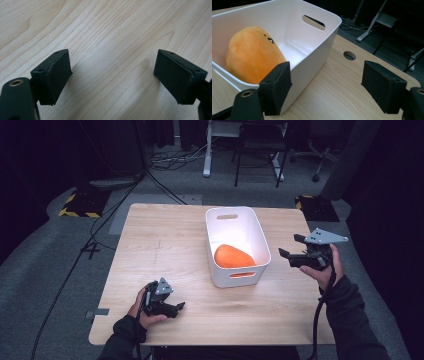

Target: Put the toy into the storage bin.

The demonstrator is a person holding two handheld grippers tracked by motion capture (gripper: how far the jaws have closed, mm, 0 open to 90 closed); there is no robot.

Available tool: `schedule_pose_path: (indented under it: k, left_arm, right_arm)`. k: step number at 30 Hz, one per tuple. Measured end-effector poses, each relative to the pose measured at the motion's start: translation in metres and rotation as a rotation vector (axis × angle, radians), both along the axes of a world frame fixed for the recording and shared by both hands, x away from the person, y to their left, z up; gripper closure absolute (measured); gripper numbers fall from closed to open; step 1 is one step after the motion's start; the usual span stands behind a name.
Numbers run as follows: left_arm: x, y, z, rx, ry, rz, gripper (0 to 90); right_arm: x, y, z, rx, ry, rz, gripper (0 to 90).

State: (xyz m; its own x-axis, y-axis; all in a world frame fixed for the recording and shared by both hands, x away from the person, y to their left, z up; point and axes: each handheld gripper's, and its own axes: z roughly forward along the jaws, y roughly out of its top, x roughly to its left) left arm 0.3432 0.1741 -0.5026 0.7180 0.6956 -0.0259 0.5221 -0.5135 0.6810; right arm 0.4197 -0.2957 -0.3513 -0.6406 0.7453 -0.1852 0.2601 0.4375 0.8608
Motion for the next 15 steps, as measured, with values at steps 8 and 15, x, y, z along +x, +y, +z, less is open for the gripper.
schedule_pose_path:
  k: [8, 15]
  left_arm:
    - [0.000, 0.000, 0.000, 0.000, -0.002, 0.001, 14.6]
    - [0.000, 0.000, 0.000, 0.000, -0.002, 0.001, 14.6]
  right_arm:
    - [-0.003, -0.006, -0.011, -0.019, 0.014, -0.006, 23.6]
    - [-0.006, -0.010, -0.022, -0.036, 0.027, -0.002, 23.5]
